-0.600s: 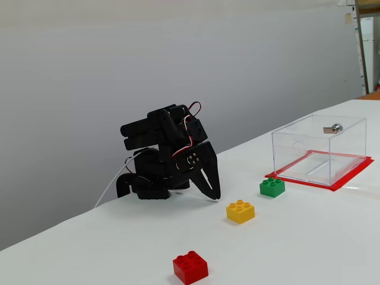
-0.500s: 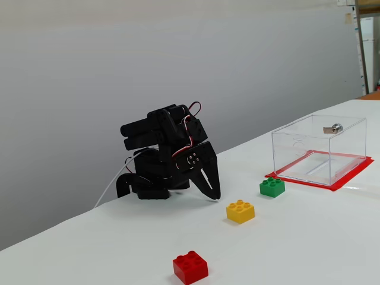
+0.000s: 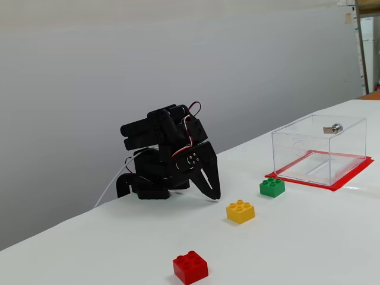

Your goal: Pick the red lego brick and place it into the transparent box

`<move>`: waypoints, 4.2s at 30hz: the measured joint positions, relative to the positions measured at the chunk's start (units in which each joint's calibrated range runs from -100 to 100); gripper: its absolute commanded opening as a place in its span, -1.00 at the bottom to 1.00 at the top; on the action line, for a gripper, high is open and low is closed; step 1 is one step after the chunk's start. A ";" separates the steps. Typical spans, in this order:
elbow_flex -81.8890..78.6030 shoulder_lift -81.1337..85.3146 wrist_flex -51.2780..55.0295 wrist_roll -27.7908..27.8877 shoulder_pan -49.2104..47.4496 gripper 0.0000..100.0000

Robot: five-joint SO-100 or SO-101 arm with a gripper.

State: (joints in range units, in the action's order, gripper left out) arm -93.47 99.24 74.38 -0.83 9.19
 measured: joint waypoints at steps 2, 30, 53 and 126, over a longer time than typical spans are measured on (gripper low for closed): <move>0.00 0.00 0.00 0.00 0.00 -0.97; 0.00 0.00 0.00 0.00 0.00 -0.97; 2.74 0.00 0.00 0.10 0.64 -0.97; 63.37 -87.53 -33.85 7.91 35.15 -0.96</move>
State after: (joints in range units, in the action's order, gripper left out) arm -30.10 11.71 40.53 7.08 44.34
